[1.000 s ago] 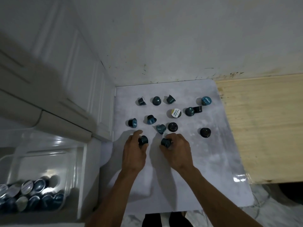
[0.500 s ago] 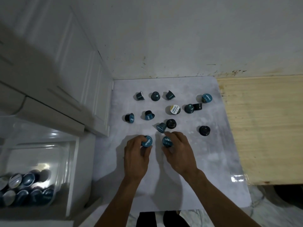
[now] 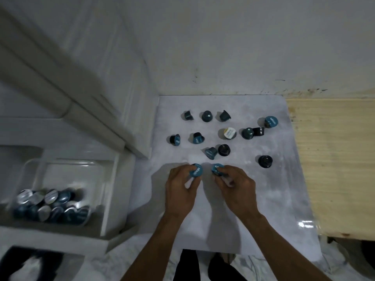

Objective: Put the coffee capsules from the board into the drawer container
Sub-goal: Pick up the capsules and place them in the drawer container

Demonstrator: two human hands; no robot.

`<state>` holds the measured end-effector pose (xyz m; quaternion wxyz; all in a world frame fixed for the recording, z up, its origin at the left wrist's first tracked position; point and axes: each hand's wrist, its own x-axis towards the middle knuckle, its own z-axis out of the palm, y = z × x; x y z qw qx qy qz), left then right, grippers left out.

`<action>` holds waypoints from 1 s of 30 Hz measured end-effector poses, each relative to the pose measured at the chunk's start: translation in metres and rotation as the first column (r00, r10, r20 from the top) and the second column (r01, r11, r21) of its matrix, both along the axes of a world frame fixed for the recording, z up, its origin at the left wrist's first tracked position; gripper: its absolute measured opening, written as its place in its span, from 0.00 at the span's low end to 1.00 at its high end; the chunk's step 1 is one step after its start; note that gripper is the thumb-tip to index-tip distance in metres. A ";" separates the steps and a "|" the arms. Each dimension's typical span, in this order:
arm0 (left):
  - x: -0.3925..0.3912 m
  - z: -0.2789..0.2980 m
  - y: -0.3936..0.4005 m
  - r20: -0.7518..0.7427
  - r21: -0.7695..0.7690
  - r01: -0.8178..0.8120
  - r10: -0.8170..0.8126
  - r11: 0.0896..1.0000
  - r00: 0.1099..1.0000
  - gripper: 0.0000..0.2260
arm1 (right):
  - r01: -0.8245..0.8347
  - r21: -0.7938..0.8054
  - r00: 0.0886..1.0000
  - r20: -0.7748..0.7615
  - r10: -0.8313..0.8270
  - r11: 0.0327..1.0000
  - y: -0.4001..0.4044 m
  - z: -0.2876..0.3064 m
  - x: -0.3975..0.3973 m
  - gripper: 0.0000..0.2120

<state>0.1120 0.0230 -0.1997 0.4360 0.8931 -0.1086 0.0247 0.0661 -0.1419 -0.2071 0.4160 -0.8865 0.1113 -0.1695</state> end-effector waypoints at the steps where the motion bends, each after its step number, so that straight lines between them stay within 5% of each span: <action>1: -0.005 0.012 0.002 -0.009 -0.020 -0.013 0.013 1.000 1.000 0.12 | 0.006 0.031 1.000 0.020 -0.007 1.000 0.002 0.010 -0.002 0.12; 15: -0.033 0.180 0.170 0.110 -0.065 -0.112 0.119 0.992 0.987 0.13 | -0.223 0.271 0.962 0.213 0.168 0.936 0.131 0.156 -0.011 0.12; 24: 0.036 0.164 0.309 -0.141 -0.025 -0.088 0.083 0.996 0.986 0.09 | -0.293 0.296 0.956 0.102 0.275 0.909 0.294 0.159 0.050 0.07; 30: 0.069 0.139 0.329 -0.090 0.080 0.030 -0.023 0.996 0.996 0.12 | -0.211 0.383 0.977 0.047 0.209 0.899 0.353 0.144 0.077 0.07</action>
